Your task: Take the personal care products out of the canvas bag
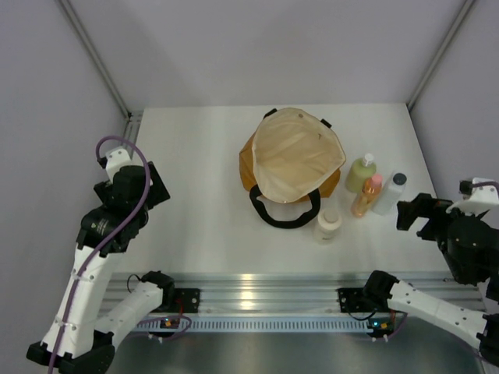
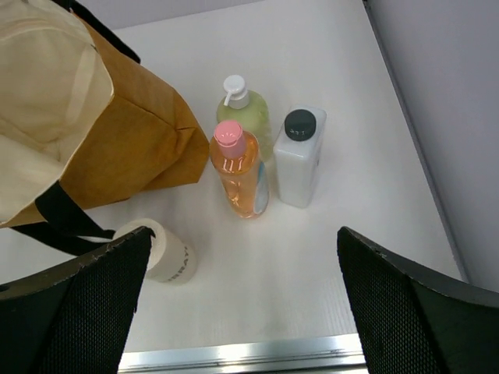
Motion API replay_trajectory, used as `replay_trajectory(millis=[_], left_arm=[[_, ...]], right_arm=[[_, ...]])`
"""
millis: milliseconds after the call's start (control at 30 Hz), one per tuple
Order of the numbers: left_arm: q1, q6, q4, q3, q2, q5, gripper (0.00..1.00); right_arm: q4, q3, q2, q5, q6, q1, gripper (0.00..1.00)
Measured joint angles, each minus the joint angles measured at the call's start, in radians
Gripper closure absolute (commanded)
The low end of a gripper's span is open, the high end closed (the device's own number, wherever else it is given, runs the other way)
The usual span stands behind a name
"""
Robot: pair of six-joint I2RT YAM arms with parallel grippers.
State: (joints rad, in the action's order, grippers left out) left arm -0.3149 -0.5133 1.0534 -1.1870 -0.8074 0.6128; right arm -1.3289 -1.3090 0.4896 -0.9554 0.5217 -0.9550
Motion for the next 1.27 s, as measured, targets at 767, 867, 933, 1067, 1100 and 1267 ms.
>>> replay_trajectory(millis=[767, 867, 933, 1067, 1100, 1267], left_arm=[[0.0, 0.0, -0.018, 0.022, -0.007, -0.021, 0.02], [0.0, 0.0, -0.023, 0.022, -0.007, -0.021, 0.02], [0.0, 0.0, -0.025, 0.022, -0.008, -0.021, 0.02], [0.0, 0.0, -0.029, 0.022, -0.012, -0.021, 0.02], [0.0, 0.0, -0.03, 0.022, -0.014, -0.021, 0.02], [0.0, 0.0, -0.031, 0.022, -0.018, -0.021, 0.02]], right_arm=[[-0.002, -0.001, -0.001, 0.006, 0.002, 0.0, 0.01], [-0.003, 0.001, 0.006, -0.003, -0.001, 0.0, 0.01], [-0.002, 0.003, 0.01, -0.009, -0.002, 0.0, 0.0], [-0.003, 0.019, 0.013, -0.015, -0.002, 0.0, 0.01], [-0.004, 0.02, 0.015, -0.016, -0.002, 0.0, 0.01], [-0.003, 0.02, 0.021, -0.021, -0.001, 0.0, 0.0]])
